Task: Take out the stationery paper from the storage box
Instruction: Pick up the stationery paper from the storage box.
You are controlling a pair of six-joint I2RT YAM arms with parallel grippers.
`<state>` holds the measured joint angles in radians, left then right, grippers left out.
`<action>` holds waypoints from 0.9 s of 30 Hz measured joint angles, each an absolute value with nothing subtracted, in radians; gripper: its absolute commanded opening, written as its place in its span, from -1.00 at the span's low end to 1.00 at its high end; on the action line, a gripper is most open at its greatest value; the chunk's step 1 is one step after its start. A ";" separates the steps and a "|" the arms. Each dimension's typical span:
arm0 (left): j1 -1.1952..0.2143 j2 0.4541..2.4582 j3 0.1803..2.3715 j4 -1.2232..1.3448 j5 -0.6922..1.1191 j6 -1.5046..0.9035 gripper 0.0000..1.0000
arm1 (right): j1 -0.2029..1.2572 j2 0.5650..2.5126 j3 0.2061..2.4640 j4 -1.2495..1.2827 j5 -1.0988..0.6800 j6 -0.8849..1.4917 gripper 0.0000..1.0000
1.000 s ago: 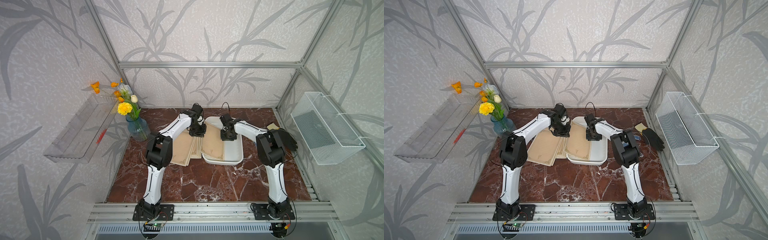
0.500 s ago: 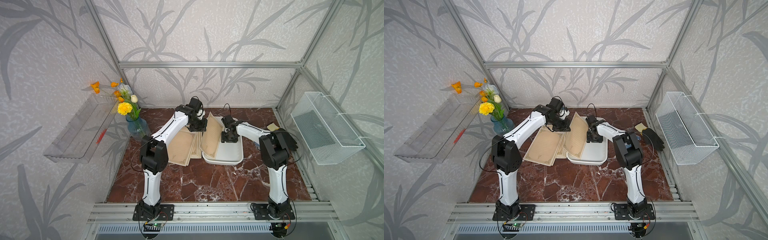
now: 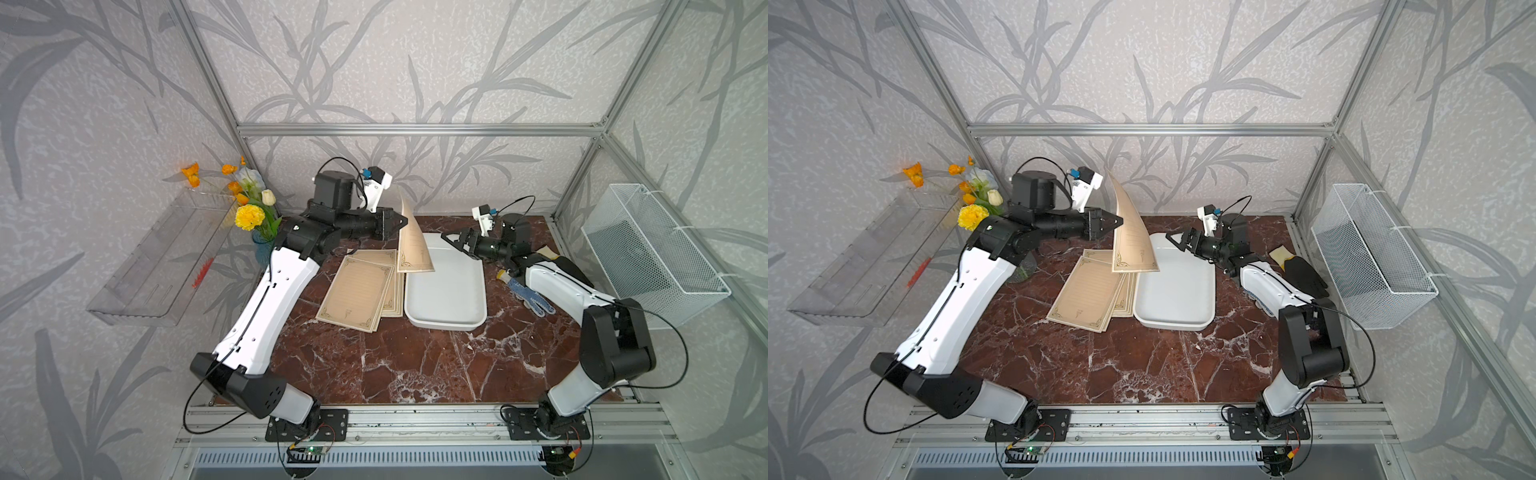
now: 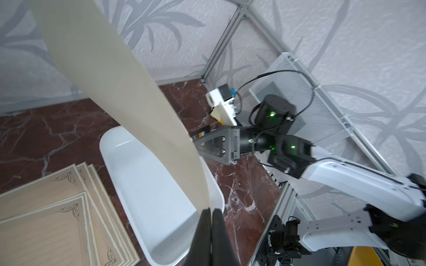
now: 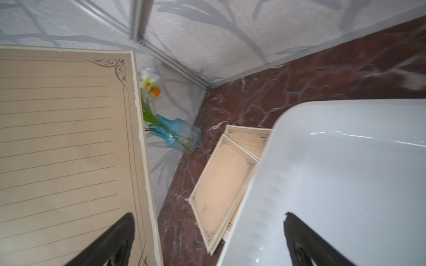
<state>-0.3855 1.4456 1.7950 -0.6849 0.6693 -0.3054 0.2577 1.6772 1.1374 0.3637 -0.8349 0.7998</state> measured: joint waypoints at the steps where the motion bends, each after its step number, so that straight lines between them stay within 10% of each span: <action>1: -0.381 1.417 1.782 -0.659 0.690 -0.308 -1.00 | 0.266 1.704 1.138 0.464 -0.872 0.871 0.98; 12: -0.258 1.326 1.677 -0.485 0.857 -0.435 -1.00 | 0.352 1.863 1.193 1.207 -1.025 1.462 1.00; 27: -0.220 1.304 1.633 -0.379 0.969 -0.545 -1.00 | 0.226 1.657 1.081 1.175 -1.042 1.481 0.98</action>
